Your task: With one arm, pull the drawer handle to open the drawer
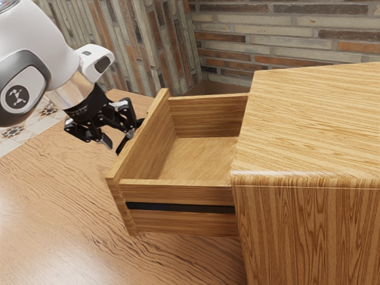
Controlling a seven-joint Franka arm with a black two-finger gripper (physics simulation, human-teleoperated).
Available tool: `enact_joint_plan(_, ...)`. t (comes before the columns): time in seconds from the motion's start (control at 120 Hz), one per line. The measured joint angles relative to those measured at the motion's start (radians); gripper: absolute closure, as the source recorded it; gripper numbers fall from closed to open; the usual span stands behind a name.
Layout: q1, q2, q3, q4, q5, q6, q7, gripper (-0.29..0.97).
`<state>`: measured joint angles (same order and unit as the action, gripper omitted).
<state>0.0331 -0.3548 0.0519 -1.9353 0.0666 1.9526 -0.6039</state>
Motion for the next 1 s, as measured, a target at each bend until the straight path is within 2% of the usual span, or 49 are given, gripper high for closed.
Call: enact_joint_plan(1.0,0.039,-0.028,0.027,-0.031,0.005,0.001,0.014,0.40)
